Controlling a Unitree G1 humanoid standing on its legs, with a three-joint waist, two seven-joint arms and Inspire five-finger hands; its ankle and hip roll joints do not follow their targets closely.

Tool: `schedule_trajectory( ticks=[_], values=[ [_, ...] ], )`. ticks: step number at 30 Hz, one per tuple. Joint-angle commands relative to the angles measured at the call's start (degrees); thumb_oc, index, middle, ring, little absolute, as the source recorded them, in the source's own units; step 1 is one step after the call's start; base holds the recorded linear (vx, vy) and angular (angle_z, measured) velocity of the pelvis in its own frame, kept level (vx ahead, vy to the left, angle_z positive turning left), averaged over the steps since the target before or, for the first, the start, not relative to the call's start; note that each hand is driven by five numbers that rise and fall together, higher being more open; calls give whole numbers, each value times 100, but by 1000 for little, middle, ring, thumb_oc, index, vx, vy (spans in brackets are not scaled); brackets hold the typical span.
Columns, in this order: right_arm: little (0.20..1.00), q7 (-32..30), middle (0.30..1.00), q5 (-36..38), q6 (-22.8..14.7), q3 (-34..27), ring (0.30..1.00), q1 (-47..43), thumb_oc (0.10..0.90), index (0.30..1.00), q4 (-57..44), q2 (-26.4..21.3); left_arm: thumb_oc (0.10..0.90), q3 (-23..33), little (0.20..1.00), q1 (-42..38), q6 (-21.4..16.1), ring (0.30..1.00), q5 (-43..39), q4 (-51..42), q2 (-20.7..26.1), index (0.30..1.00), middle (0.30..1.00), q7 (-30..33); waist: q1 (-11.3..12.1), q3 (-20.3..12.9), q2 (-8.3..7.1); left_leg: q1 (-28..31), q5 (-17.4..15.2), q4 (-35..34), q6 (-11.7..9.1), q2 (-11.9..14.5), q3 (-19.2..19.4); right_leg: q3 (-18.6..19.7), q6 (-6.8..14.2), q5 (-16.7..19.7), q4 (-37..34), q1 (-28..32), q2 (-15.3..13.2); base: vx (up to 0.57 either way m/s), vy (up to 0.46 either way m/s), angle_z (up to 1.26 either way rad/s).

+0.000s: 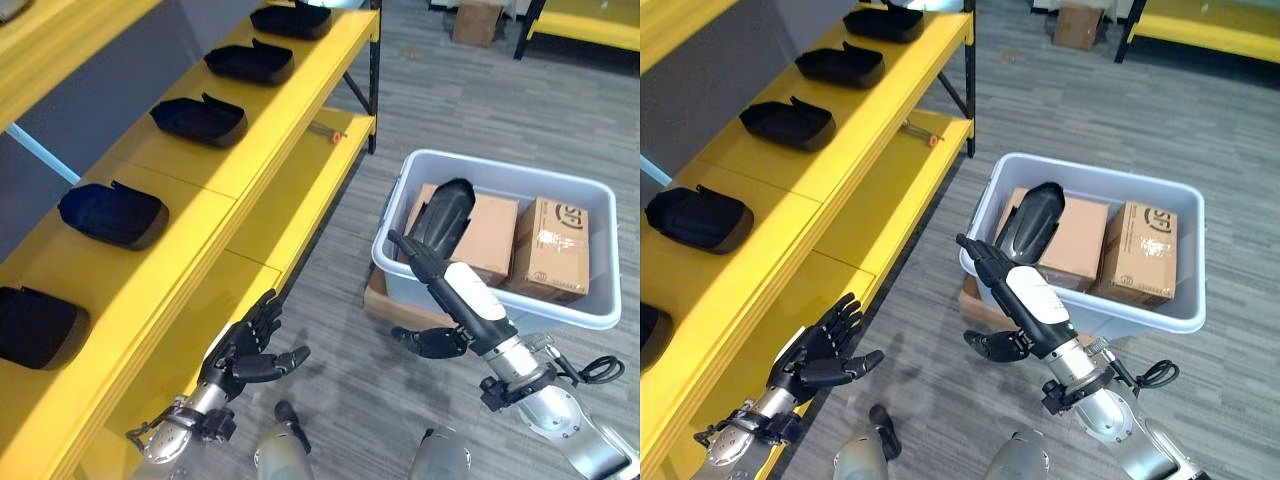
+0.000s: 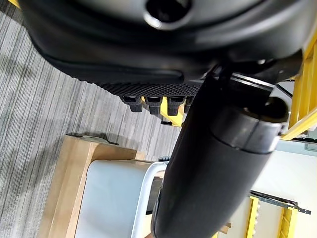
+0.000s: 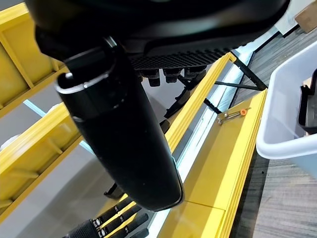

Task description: Move parts from the plastic box to the shelf.

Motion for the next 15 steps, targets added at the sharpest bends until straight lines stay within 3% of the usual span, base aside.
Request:
schedule_trajectory(
  ticks=[1, 7, 9, 10, 12, 14, 15],
  values=[
    [1000, -286, 1000, -52, -661, -163, 1000, -933, 900, 1000, -654, 126, 900, 176, 1000, -135, -682, 1000, -91, -418, 167, 1000, 1000, -160, 271, 40, -58, -200, -703, 309, 328, -199, -318, -292, -437, -796, 666, 22, 616, 93, 132, 2],
    [1000, -109, 1000, 73, -527, -88, 1000, -1489, 900, 1000, -748, 49, 900, 135, 1000, -130, -475, 1000, -67, -321, 231, 1000, 1000, -635, 473, -95, -113, -283, -909, 567, 524, -356, -314, -437, -471, -1055, 906, 305, 611, 128, 188, 2],
    [1000, -6, 1000, 191, -421, -183, 1000, -1507, 900, 1000, -680, 27, 900, 108, 1000, -16, -475, 1000, 102, -233, 290, 1000, 1000, -858, 565, -266, -224, -143, -1147, 504, 833, -653, -203, -549, -362, -981, 1296, 509, 554, 180, 263, 6],
    [1000, -4, 1000, 192, -421, -185, 1000, -1504, 900, 1000, -682, 28, 900, 108, 1000, -15, -476, 1000, 100, -232, 292, 1000, 1000, -861, 565, -264, -231, -138, -1149, 500, 839, -665, -199, -545, -355, -982, 1303, 507, 542, 162, 285, -4],
    [1000, 129, 1000, 260, -315, -184, 1000, -1484, 900, 1000, -693, 53, 900, 89, 1000, -1, -350, 1000, 93, -158, 156, 1000, 1000, -1074, 642, -433, -338, 157, -1377, 262, 1197, -1023, -24, -723, -95, -231, 2360, 410, 270, 159, 329, 18],
    [1000, 261, 1000, 182, -253, -79, 1000, -1547, 900, 1000, -720, 120, 900, 19, 1000, 29, -398, 1000, 175, -150, 107, 1000, 1000, -967, 628, -440, -341, 319, -1485, 188, 1302, -1188, 27, -633, 1, 164, 2855, 13, 208, 110, 225, 21],
    [1000, 323, 1000, 157, -236, -18, 1000, -1610, 900, 1000, -711, 143, 900, -10, 1000, 63, -422, 1000, 82, -149, 120, 1000, 1000, -916, 607, -431, -357, 393, -1517, 163, 1294, -1238, 54, -602, -2, 150, 2683, -86, 317, 121, 113, -6]
  ],
)
